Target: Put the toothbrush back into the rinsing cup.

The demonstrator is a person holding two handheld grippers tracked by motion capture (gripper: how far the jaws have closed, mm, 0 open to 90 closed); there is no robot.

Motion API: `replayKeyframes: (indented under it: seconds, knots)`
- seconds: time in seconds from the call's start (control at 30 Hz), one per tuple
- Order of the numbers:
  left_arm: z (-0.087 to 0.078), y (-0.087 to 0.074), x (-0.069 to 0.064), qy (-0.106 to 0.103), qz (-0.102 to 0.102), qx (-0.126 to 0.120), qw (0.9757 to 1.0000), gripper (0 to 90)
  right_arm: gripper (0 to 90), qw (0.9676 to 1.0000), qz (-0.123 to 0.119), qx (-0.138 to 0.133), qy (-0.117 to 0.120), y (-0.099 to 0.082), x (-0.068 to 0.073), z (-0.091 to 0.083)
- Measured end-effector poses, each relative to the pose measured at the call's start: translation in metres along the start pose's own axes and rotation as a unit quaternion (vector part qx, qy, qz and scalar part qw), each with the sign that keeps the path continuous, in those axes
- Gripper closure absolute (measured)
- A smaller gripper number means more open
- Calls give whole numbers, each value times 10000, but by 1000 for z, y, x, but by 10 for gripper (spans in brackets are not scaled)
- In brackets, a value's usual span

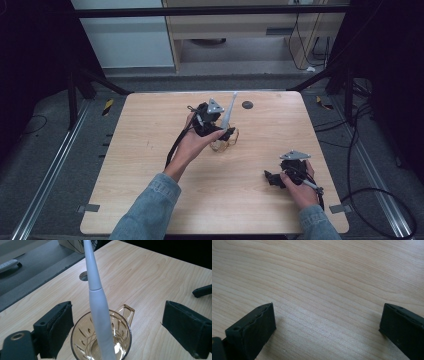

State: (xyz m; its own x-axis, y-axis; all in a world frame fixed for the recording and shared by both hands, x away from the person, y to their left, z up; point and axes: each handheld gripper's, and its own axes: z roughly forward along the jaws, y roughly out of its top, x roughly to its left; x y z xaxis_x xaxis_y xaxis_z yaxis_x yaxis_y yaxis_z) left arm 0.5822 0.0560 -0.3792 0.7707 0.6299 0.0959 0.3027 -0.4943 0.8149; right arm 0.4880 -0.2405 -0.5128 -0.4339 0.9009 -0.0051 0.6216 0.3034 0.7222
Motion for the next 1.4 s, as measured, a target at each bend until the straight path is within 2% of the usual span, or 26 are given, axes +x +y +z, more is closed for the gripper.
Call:
replayKeyframes:
  seconds: [0.37, 0.5, 0.8, 1.4]
  knots:
    - [-16, -8, -3, -50, -27, 47, 10000, 62, 3, 10000, 0, 0, -1, 0, 0, 0]
    - [-22, -12, -2, -46, -4, -51, 10000, 60, 3, 10000, -1, 0, -2, 0, 0, 0]
    - [-32, -22, -4, -22, 6, -96, 10000, 60, 3, 10000, 12, 1, -7, 0, 0, 0]
    - [-45, -47, 10, 66, -199, -39, 9998, 60, 3, 10000, 29, 7, 6, 0, 0, 0]
